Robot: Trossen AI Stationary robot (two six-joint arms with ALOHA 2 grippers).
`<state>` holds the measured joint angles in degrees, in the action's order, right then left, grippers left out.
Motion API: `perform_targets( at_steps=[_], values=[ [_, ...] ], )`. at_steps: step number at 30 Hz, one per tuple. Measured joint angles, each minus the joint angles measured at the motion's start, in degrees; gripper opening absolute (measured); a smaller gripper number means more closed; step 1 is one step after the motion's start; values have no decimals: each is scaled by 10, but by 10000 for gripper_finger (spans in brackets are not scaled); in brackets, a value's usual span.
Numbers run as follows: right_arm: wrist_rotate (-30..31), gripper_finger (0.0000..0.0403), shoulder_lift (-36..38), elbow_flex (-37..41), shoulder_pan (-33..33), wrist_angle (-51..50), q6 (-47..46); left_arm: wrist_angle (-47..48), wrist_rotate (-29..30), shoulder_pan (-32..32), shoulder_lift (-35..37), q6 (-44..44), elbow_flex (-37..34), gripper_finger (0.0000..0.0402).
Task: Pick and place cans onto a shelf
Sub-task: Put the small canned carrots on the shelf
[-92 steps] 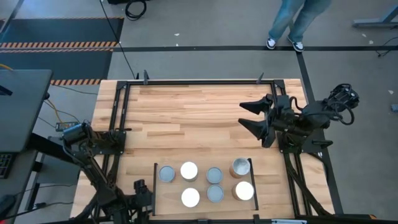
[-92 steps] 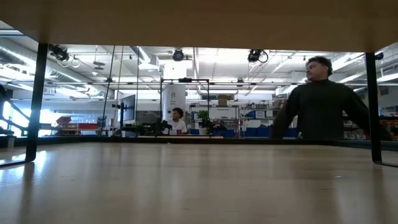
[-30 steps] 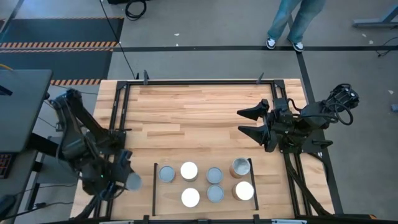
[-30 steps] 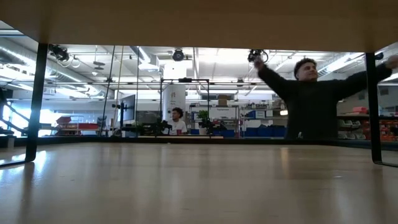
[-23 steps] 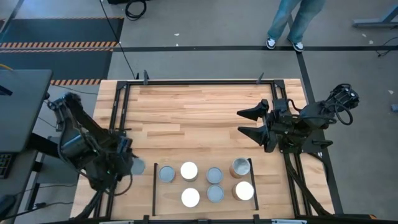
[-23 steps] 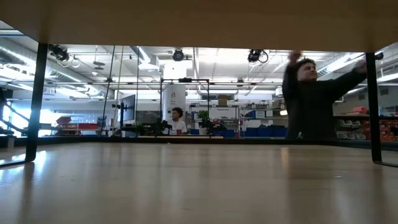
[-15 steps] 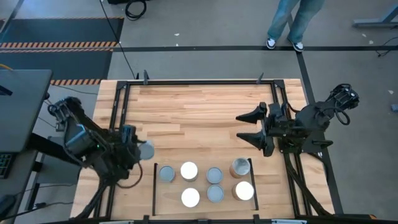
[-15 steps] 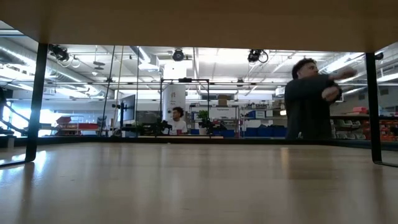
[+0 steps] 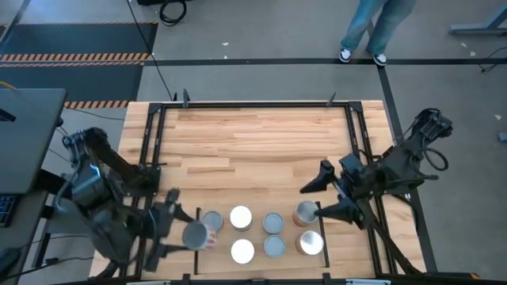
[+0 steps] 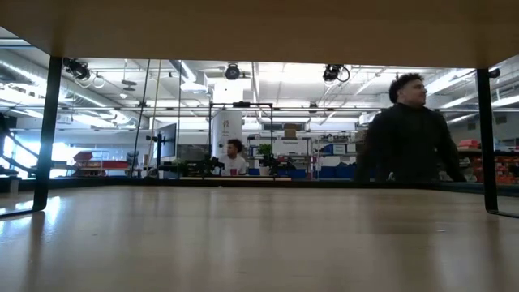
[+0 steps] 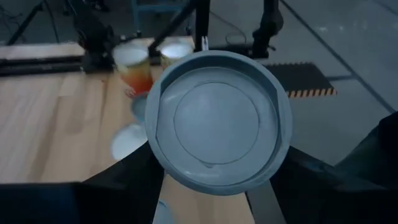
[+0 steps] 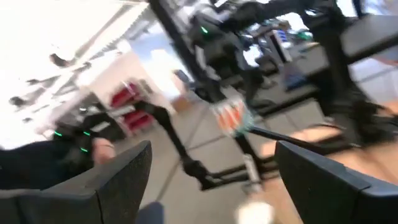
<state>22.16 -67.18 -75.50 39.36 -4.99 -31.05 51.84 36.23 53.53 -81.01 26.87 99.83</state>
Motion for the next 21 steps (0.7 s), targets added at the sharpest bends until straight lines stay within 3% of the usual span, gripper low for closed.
perform_targets(
  at_steps=[7,13,21],
  values=[
    [-23,348,-28,0,26,62,51,-22,-7,24,-81,13,-2,255],
    [-22,348,-40,0,26,72,38,-74,-29,25,-128,2,-1,255],
    [-23,348,-41,0,27,75,7,37,-30,26,-157,96,-1,255]
  ],
)
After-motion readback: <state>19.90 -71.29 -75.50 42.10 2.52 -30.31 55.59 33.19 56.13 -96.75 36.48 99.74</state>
